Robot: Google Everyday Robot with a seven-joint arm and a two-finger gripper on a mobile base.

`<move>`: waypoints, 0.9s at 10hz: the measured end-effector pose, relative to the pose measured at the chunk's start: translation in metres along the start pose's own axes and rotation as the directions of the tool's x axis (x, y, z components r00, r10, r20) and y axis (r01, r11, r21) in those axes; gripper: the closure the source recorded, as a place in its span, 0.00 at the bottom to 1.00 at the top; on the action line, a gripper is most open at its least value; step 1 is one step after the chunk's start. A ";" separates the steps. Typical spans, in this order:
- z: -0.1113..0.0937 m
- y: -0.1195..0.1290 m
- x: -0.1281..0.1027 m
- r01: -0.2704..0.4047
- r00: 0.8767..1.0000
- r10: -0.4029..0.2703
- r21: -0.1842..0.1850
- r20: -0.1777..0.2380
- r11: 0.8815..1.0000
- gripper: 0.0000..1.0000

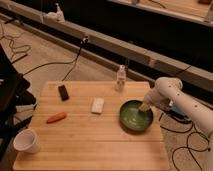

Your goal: Pick up the ceramic bowl

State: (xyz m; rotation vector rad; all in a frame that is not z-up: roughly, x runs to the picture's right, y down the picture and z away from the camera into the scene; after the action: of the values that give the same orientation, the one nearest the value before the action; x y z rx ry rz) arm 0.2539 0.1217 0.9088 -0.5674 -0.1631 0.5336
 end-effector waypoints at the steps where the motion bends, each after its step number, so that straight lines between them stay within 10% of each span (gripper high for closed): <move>1: 0.000 0.000 -0.001 0.015 1.000 -0.015 0.006 0.002 1.000 0.88; 5: -0.025 -0.013 -0.022 -0.003 0.999 0.000 0.052 0.039 0.999 1.00; 9: -0.083 -0.025 -0.078 0.023 0.984 -0.045 0.123 0.173 0.992 1.00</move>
State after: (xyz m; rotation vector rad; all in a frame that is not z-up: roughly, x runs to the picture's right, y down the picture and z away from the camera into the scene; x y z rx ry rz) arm 0.2229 0.0241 0.8531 -0.3993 -0.3054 0.5563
